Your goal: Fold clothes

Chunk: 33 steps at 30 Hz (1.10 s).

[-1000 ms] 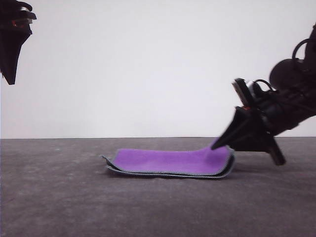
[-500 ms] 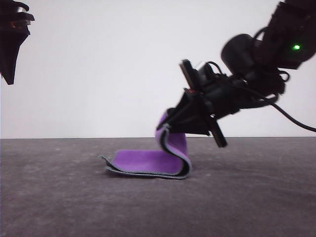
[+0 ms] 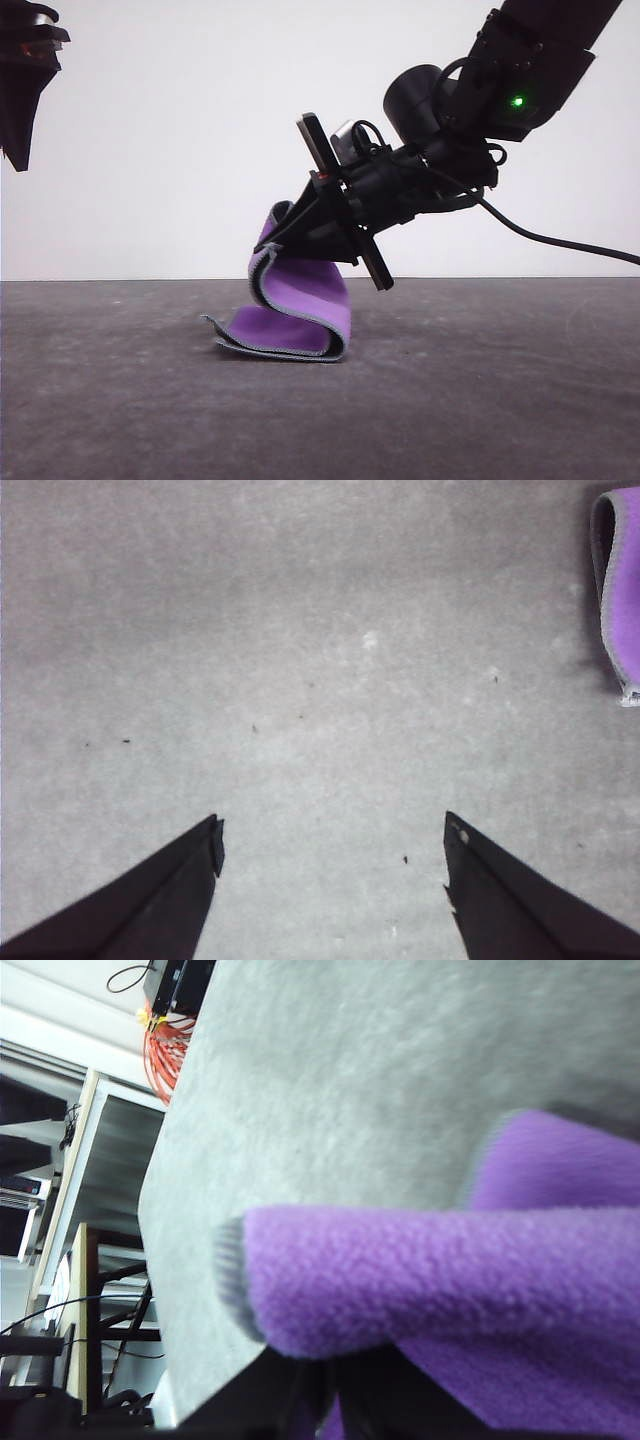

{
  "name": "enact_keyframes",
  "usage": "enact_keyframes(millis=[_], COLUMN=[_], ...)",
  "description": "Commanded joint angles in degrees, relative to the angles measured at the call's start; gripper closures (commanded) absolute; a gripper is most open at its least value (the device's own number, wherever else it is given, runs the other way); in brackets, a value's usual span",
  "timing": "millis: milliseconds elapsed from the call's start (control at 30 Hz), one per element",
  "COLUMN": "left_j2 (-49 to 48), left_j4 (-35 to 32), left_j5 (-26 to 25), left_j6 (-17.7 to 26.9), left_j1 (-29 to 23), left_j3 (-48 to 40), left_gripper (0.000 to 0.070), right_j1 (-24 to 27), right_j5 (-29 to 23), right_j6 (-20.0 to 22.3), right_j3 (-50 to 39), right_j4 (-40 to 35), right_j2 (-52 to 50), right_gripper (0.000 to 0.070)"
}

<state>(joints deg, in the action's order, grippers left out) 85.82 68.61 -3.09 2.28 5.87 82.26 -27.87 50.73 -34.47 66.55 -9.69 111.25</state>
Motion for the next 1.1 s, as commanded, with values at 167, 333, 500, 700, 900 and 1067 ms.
enact_keyframes(millis=[167, 333, 500, 700, 900, 1067], left_j2=[0.68, 0.68, 0.68, 0.68, 0.68, 0.68], left_j4=[-0.34, -0.48, -0.51, -0.51, -0.67, -1.21], left_j5=[0.15, 0.13, 0.14, 0.15, 0.14, 0.13], left_j6=[0.20, 0.20, 0.21, 0.29, 1.31, 1.33], left_j1=[0.09, 0.09, 0.09, 0.09, -0.22, -1.18], left_j3=[0.68, 0.68, 0.68, 0.68, 0.68, 0.68], left_gripper=[0.0269, 0.0269, 0.0269, 0.0269, 0.0269, 0.0269], right_j1=[-0.51, -0.51, -0.51, -0.10, 2.83, 8.25], right_j5=[0.46, 1.48, 1.92, 4.29, 6.90, -2.58], right_j6=[-0.64, -0.66, -0.24, 1.16, 7.87, 22.90], right_j3=[1.52, 1.52, 1.52, 1.52, 1.52, 1.52], right_j4=[-0.62, -0.56, -0.57, -0.53, 7.12, 25.91], right_j2=[1.48, 1.48, 1.48, 1.46, -0.58, -6.14], right_gripper=[0.0418, 0.0328, 0.0327, 0.0327, 0.0328, 0.0328])
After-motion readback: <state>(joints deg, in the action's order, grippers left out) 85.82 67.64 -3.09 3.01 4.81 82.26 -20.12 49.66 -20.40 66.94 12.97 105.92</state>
